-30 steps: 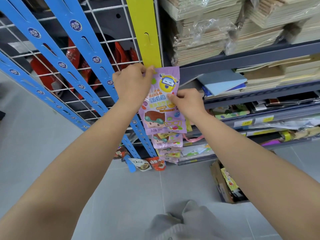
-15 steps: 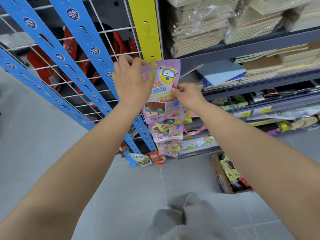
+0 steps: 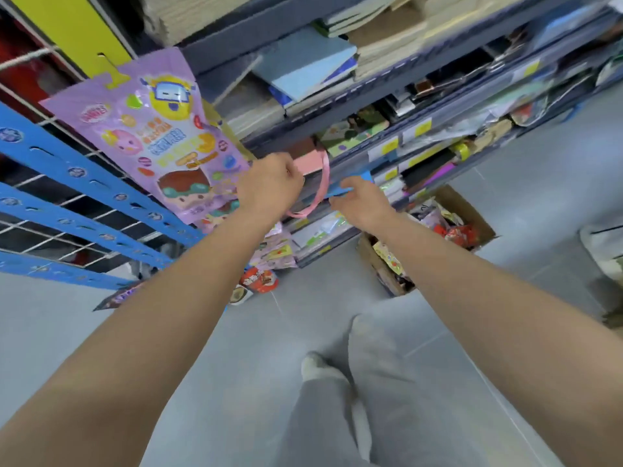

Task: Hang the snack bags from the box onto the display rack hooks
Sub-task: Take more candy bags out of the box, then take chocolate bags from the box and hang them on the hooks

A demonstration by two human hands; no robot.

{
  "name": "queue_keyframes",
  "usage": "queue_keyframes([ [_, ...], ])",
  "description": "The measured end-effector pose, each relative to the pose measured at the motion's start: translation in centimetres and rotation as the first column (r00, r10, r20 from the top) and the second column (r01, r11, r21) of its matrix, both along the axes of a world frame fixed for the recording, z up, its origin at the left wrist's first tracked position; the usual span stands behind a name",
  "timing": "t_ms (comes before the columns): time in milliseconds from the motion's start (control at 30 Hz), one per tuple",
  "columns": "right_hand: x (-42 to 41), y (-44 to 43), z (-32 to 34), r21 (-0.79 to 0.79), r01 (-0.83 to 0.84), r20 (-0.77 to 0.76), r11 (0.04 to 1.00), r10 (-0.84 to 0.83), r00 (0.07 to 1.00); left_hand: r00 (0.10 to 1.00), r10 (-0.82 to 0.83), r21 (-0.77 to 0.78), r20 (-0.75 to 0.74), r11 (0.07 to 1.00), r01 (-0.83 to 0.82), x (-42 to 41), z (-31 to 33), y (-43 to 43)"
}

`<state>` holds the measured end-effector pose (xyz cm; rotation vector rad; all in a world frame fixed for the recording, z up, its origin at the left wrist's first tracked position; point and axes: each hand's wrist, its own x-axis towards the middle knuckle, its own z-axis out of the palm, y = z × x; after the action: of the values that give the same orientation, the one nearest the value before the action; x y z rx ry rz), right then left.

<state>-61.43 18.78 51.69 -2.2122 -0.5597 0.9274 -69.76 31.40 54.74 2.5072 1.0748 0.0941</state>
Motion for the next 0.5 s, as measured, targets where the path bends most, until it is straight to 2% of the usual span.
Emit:
queue_keyframes([
  [133,5.1,-6.4,-4.1,-0.062,0.108,-0.034,0.992,-0.110,0.993,0.973,-0.155,-0.091,-0.170,0.986,0.141,6.1,-4.6,-3.9],
  [267,11.7,-12.8,-8.6,-0.128,0.142,-0.011,0.982,-0.145,0.989,0.935,-0.231,-0.143,-0.270,0.970,0.198,13.4,-10.2,-8.9],
  [433,20.0,-20.4,-14.3,-0.161,0.249,-0.159,0.955,-0.274,0.949,0.878,-0.278,-0.241,-0.390,0.951,0.194,21.5,-17.4,-15.0],
  [500,23.3,-23.0,-17.2,-0.189,0.259,-0.138,0.947,-0.287,0.948,0.852,-0.283,-0.267,-0.441,0.947,0.176,24.2,-20.7,-16.9],
])
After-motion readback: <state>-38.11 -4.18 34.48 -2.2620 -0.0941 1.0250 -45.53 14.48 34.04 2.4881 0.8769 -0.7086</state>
